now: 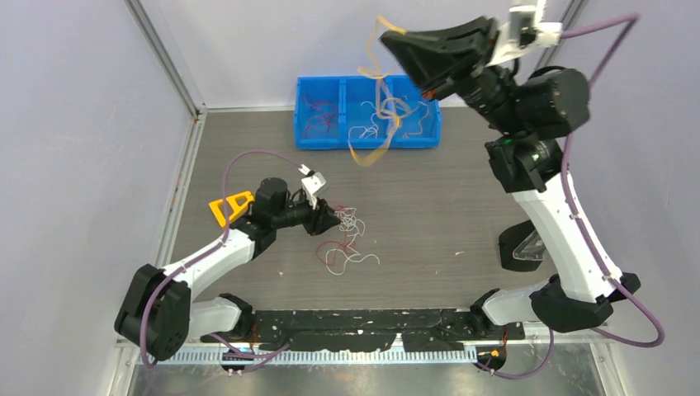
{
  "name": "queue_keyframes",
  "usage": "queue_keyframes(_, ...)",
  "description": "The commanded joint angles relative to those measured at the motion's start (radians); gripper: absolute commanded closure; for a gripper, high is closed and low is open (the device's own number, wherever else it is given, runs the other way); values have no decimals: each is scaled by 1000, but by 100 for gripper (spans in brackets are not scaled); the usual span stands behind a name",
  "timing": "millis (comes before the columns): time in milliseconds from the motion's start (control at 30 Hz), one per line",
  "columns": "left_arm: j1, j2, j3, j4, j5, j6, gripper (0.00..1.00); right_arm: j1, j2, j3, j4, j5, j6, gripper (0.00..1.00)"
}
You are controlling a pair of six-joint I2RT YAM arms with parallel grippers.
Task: Untangle the cables
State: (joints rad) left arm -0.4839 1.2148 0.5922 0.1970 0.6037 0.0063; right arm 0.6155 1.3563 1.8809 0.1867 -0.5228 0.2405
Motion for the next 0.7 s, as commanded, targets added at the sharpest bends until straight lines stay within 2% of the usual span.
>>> queue_keyframes(0,12,-96,-7,0,0,14,57,-43,25,65,54,37,45,95)
queue_keyframes(133,28,-182,7,-73,-2,52,35,-55,6,-22,-1,24,-14,95)
queue_keyframes(267,33,-277,51,-143,-63,86,23,-69,-37,-168,-38,65,-91,94)
queue_keyframes(400,35,-330,129,-273,-132,123,3,-96,-63,-293,-62,115,-136,95)
queue_keyframes(533,45,-336,176,-405,-217,168,1,-116,-49,-404,-81,184,-181,95)
queue_keyframes(667,96,-353,181,-441,-220,123,0,-146,9,-453,-95,310,-204,95)
